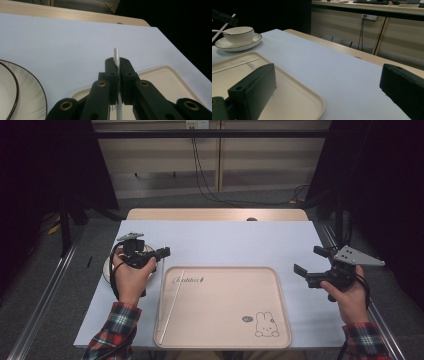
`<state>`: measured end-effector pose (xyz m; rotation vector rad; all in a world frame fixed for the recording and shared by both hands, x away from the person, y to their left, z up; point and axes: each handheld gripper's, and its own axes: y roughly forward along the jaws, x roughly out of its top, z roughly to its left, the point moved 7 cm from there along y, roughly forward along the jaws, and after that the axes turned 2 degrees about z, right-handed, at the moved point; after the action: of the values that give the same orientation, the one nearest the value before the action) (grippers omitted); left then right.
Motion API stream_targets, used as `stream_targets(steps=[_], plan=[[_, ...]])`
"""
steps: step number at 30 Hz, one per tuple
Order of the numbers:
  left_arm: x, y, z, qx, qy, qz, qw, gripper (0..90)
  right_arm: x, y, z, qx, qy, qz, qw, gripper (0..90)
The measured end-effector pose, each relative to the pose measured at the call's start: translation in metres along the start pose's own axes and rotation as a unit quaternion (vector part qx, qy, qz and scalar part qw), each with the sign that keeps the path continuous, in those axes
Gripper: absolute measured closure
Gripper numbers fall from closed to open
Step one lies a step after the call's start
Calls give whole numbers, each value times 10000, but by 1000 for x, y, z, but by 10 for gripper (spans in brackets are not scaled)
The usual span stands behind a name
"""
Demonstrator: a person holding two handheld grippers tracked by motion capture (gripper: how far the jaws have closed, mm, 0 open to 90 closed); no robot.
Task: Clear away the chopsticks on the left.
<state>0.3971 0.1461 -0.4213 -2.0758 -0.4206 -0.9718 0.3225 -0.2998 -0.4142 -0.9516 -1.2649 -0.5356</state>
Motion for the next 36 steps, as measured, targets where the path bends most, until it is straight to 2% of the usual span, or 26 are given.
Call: stream_targets(steps=[15, 17, 22, 27, 29, 36], plan=[[-20, 16, 9, 97, -276, 177, 9994, 859, -1, 0, -2, -50, 2, 26, 10000, 0], [-24, 17, 11, 97, -261, 236, 9993, 857, -1, -1, -2, -43, 9, 32, 10000, 0], [-30, 20, 15, 201, -245, 344, 9989, 850, -1, 0, -2, -55, 18, 18, 10000, 0], [-36, 23, 18, 272, -349, 401, 9982, 844, -1, 0, -2, -38, 7, 39, 10000, 0], [-38, 24, 20, 342, -305, 453, 9979, 841, -1, 0, -2, -37, 8, 39, 10000, 0], [-46, 32, 28, 430, -419, 542, 9967, 832, -1, 0, -2, -41, 3, 31, 10000, 0]])
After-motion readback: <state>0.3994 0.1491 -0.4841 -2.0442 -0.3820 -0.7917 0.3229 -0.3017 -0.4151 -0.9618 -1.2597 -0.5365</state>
